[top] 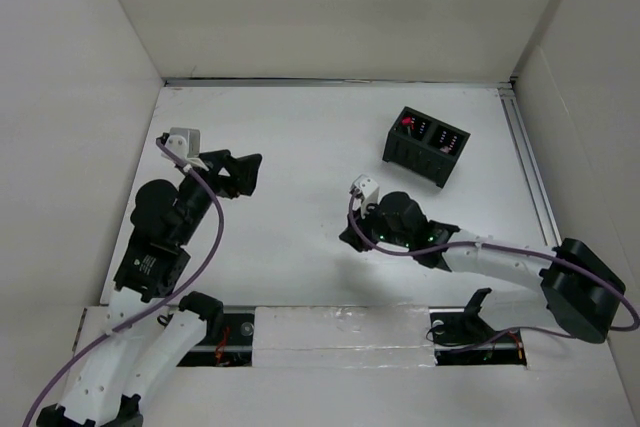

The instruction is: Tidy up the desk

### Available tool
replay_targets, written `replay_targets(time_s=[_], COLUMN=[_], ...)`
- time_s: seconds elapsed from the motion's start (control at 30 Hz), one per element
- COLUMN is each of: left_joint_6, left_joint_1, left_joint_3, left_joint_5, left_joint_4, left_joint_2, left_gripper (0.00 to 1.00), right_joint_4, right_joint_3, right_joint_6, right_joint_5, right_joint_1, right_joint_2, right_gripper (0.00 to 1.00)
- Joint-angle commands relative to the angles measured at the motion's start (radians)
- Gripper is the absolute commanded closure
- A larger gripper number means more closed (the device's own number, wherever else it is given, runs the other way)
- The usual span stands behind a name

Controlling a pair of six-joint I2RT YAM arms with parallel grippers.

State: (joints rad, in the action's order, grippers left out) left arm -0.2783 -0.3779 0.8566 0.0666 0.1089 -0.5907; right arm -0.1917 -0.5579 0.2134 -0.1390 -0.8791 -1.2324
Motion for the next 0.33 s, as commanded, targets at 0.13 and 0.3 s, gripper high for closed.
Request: replay_targets(time_s=[0.13, 0.3], left_joint_6=[-0.010, -0.013], left_joint_1=[0.005, 0.005], left_joint_3=[-0.027, -0.031], left_joint_5=[-0.007, 0.007], left_joint_4=[-0.057, -0.067], left_joint_2=[0.002, 0.014], left_gripper=[0.30, 0.28], right_joint_4=[-0.074, -0.068], right_joint_3=[-0.094, -0.123], right_joint_6=[-0.016, -0.019], right_joint_5=[-0.011, -0.022], right_joint_1=[-0.026, -0.026], right_joint_2=[-0.065, -0.091], right_gripper=[0.60, 0.57])
